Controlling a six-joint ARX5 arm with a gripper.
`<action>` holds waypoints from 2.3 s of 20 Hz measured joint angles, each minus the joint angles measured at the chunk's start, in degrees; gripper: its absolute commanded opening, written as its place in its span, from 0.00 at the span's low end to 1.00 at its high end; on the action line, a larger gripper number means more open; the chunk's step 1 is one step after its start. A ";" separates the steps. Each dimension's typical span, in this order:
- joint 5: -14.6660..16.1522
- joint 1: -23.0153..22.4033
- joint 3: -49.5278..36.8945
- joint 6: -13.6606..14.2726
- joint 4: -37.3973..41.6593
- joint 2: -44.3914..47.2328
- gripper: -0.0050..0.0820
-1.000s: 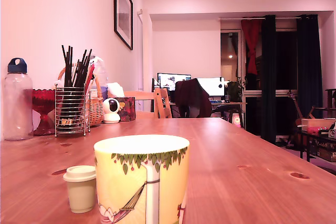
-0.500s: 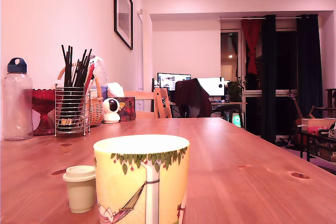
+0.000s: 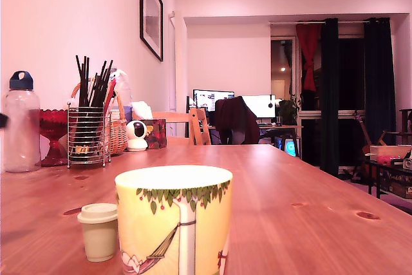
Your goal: Pick the coffee capsule and then drop it inside the coffee cup in front of you
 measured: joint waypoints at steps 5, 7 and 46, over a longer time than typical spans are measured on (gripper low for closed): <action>-1.05 -5.03 0.63 1.31 2.78 9.03 0.15; -2.60 -6.62 0.63 4.33 3.02 10.67 0.30; -2.49 -10.78 9.27 9.68 16.46 50.27 0.71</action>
